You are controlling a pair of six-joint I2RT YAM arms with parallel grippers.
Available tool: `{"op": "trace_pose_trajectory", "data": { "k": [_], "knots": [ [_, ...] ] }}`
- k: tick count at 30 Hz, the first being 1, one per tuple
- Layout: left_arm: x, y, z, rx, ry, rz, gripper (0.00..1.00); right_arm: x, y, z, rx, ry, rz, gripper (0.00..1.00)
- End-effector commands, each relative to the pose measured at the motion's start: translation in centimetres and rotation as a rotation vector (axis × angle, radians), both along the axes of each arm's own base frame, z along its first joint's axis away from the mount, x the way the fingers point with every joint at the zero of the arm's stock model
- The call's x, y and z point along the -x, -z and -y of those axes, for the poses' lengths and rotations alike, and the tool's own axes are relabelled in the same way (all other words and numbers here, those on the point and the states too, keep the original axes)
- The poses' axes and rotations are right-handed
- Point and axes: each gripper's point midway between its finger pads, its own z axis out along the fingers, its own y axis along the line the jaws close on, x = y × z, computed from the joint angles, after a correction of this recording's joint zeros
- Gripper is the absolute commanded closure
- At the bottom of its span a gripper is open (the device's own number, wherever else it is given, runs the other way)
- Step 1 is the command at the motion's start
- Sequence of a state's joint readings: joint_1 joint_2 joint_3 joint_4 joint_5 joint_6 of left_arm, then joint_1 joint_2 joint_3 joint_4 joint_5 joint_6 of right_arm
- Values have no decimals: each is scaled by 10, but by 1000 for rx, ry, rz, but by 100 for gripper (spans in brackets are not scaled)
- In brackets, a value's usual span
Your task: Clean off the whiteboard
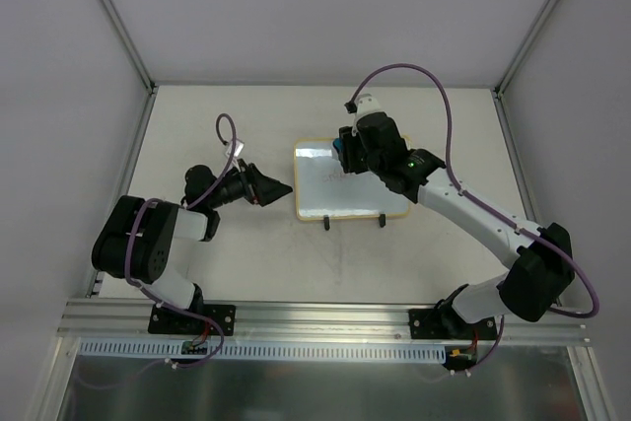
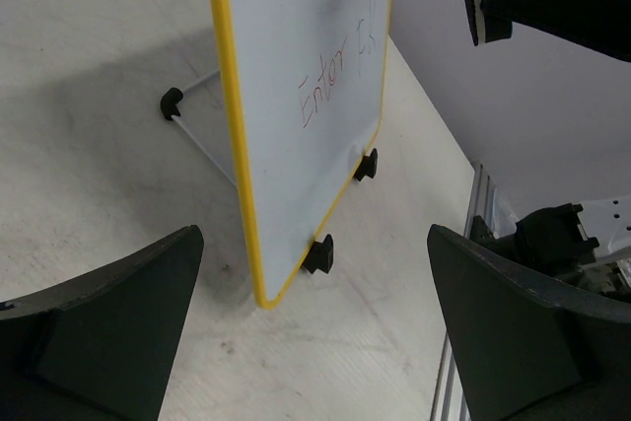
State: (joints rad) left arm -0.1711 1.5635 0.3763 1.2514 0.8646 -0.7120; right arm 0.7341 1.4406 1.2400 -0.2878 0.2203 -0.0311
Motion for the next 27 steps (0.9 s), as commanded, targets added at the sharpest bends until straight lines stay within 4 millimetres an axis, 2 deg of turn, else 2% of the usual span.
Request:
{"op": "trace_pose_trajectory", "data": {
  "k": [1, 13, 16, 27],
  "knots": [
    [1, -64, 11, 61, 92, 357, 1, 2, -22, 6, -31, 0, 57, 68],
    [-8, -50, 19, 72, 176, 298, 2, 0, -22, 3, -37, -6, 56, 68],
    [-8, -56, 20, 90, 187, 317, 3, 0, -22, 2, -41, -10, 57, 68],
    [-25, -45, 31, 79, 211, 325, 5, 2, -24, 2, -50, -12, 56, 68]
  ]
}}
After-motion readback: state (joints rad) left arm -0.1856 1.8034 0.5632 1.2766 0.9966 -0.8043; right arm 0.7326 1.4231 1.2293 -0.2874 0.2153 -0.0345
